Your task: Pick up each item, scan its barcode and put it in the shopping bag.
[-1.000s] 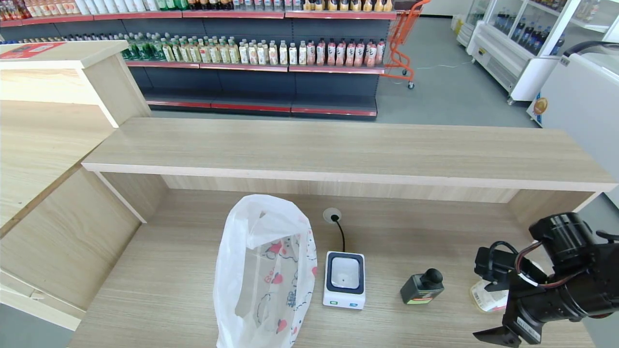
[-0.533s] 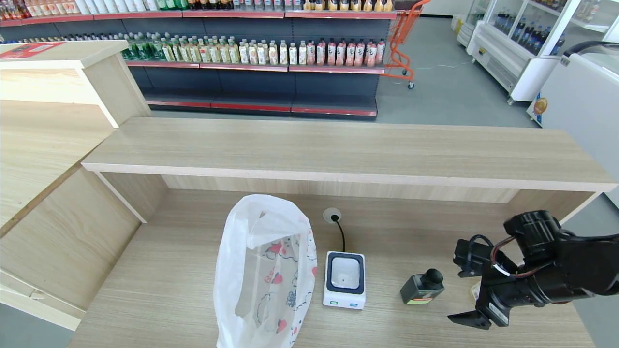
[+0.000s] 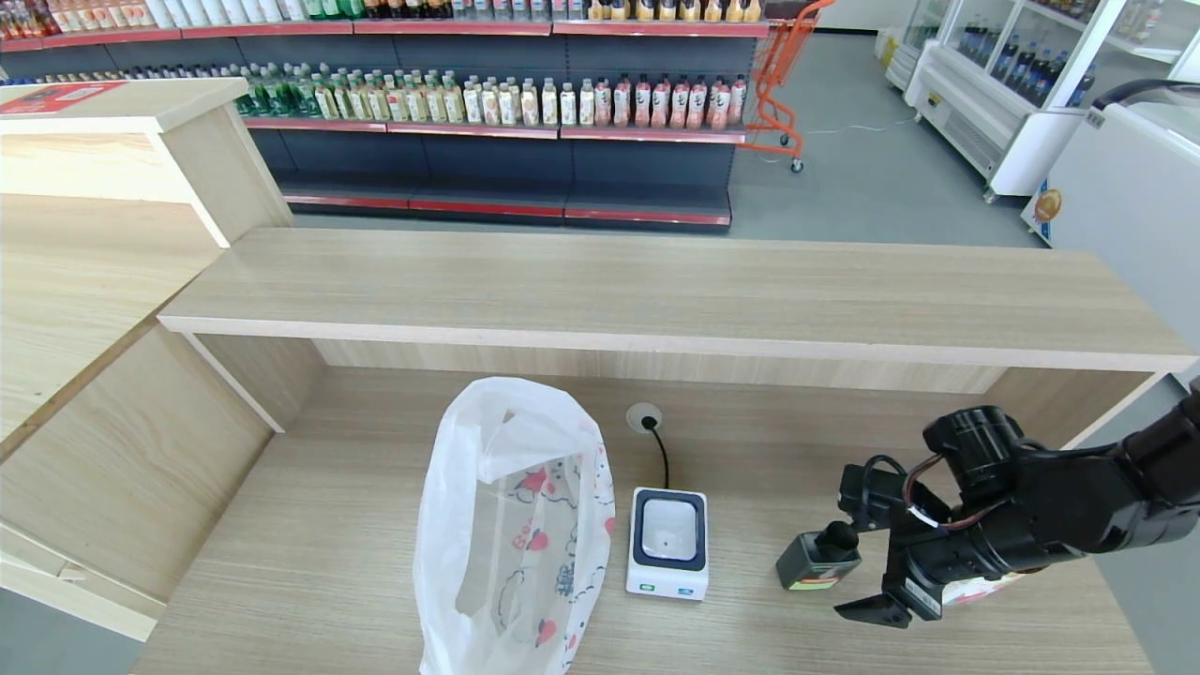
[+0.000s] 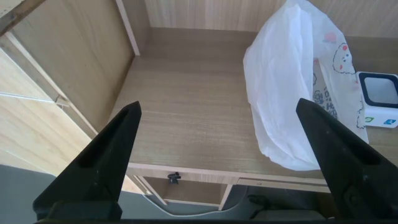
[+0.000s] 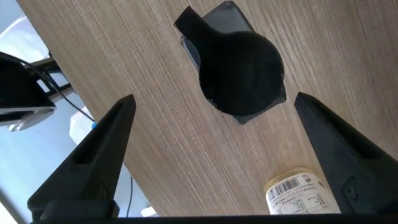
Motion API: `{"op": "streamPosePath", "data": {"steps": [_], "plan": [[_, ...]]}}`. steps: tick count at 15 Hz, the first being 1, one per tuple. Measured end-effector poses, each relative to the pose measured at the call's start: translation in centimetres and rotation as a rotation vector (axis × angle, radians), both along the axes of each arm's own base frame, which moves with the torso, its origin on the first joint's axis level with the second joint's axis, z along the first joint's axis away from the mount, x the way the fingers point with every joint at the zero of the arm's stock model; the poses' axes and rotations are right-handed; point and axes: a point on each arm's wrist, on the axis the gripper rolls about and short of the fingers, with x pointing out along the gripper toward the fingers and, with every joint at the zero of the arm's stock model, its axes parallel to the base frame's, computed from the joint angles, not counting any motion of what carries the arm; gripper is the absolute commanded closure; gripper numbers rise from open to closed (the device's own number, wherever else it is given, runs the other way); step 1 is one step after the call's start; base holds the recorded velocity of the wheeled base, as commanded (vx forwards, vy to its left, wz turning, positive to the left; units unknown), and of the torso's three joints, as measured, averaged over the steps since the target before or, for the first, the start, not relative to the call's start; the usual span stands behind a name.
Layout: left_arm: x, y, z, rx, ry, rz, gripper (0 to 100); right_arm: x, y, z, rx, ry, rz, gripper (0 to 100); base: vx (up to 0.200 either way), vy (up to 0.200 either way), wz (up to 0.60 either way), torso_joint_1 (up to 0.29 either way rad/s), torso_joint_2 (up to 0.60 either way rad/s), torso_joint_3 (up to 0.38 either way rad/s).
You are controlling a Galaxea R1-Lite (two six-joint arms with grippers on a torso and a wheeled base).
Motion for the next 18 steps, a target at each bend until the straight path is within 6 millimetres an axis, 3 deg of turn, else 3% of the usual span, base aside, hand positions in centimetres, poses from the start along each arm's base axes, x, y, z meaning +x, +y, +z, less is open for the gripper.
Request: {"op": "streamPosePath", "data": {"steps": [12,13,18], "plan": [[0.0,0.0,0.0,0.000,0.000,0.000,0,3.2,2.1,-1.8,0.013,-0.012,0.081,0,0.000,0.000,0.00,0.000,0.00,0.000],[0.0,0.0,0.0,0.000,0.000,0.000,0,3.3,2.3,-2.0,0.023,-0.012,0.092,100,0.000,0.000,0.00,0.000,0.00,0.000],[0.0,0.0,0.0,0.000,0.000,0.000,0,3.6,2.7,-2.5,0.033,-0.017,0.103,100,0.000,0.000,0.00,0.000,0.00,0.000]]}}
